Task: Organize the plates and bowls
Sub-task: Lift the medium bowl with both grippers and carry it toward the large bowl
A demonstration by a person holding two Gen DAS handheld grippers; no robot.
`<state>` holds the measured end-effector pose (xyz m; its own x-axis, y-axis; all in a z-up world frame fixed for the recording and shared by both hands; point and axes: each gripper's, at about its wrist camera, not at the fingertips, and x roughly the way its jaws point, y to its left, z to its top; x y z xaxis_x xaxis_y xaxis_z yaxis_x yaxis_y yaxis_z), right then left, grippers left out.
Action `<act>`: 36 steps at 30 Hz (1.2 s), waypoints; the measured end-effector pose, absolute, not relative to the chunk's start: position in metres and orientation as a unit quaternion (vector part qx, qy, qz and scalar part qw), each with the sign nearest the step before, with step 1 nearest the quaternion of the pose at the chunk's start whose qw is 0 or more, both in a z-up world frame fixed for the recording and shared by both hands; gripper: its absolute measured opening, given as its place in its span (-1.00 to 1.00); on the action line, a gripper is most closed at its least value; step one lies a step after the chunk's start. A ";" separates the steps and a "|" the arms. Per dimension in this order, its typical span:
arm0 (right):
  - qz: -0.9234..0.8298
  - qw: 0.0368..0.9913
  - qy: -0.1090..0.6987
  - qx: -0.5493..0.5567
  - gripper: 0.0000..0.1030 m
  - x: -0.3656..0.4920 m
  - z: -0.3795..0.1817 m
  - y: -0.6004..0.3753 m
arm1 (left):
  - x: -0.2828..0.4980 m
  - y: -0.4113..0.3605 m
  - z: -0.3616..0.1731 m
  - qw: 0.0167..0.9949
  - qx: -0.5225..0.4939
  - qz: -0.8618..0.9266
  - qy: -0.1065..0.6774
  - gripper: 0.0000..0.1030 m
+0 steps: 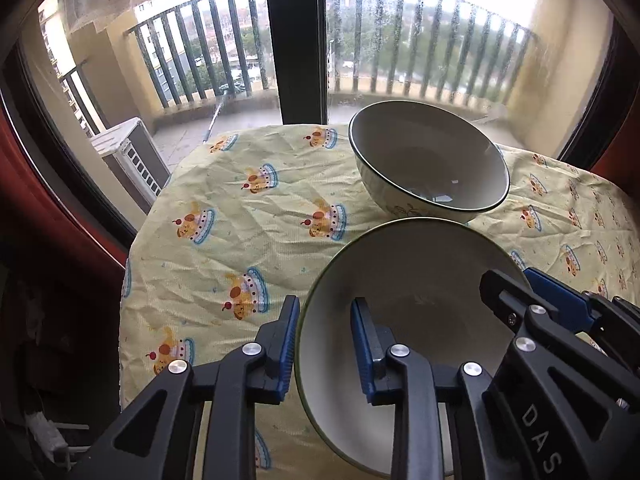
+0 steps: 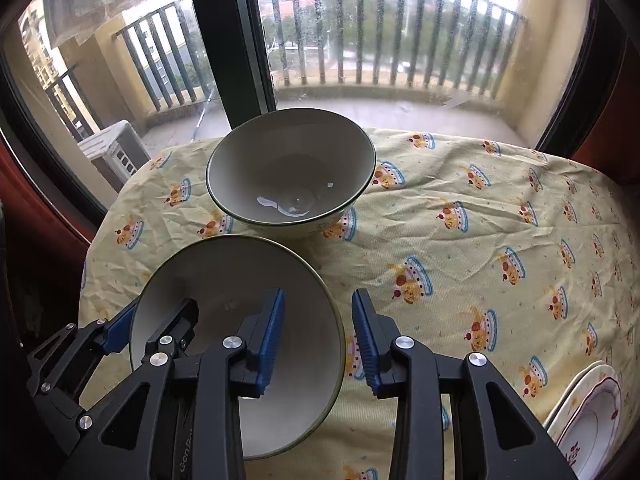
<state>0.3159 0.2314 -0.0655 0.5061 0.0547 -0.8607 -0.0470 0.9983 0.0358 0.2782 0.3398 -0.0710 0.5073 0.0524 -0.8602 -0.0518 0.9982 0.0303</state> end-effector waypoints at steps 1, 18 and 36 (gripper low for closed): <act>0.023 0.868 0.496 0.002 -0.52 0.316 -0.066 0.231 | 0.279 0.340 -0.071 0.868 0.002 0.030 0.495 -0.59; 0.001 0.860 0.509 0.015 -0.60 0.306 -0.058 0.222 | 0.273 0.331 -0.065 0.860 0.006 0.014 0.510 -0.59; -0.011 0.866 0.499 0.029 -0.60 0.268 -0.027 0.169 | 0.242 0.279 -0.036 0.869 0.008 -0.001 0.495 -0.59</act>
